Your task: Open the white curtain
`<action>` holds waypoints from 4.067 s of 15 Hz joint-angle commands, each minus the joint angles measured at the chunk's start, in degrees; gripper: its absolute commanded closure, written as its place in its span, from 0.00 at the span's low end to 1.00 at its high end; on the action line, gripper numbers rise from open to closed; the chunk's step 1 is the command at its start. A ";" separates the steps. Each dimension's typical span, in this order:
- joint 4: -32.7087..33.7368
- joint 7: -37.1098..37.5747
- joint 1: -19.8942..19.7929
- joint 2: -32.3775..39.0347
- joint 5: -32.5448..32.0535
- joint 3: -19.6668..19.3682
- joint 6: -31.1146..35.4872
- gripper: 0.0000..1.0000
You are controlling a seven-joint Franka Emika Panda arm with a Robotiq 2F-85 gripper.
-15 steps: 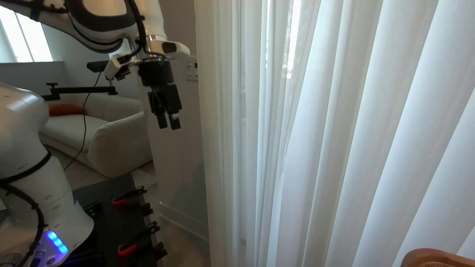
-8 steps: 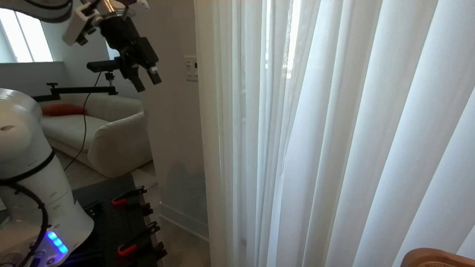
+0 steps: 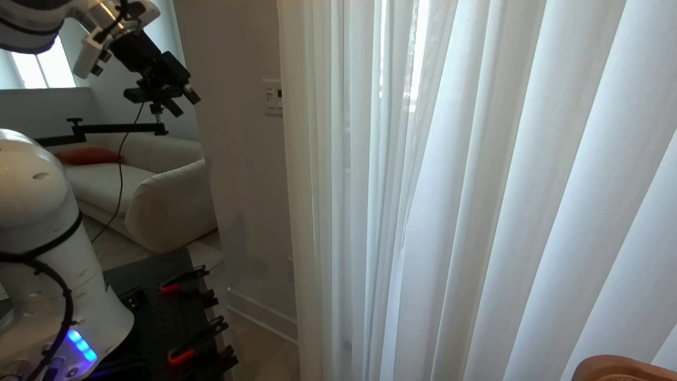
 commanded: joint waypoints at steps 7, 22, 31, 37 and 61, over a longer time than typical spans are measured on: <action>4.07 26.11 -9.38 12.40 2.49 19.43 21.86 0.00; 29.30 40.96 -37.21 28.04 -2.04 28.36 22.05 0.00; 34.14 48.20 -37.06 31.59 -8.12 23.17 14.83 0.00; 35.15 52.71 -36.58 34.78 -15.75 21.91 15.24 0.00; 34.15 75.90 -34.90 41.38 -48.44 18.88 20.61 0.00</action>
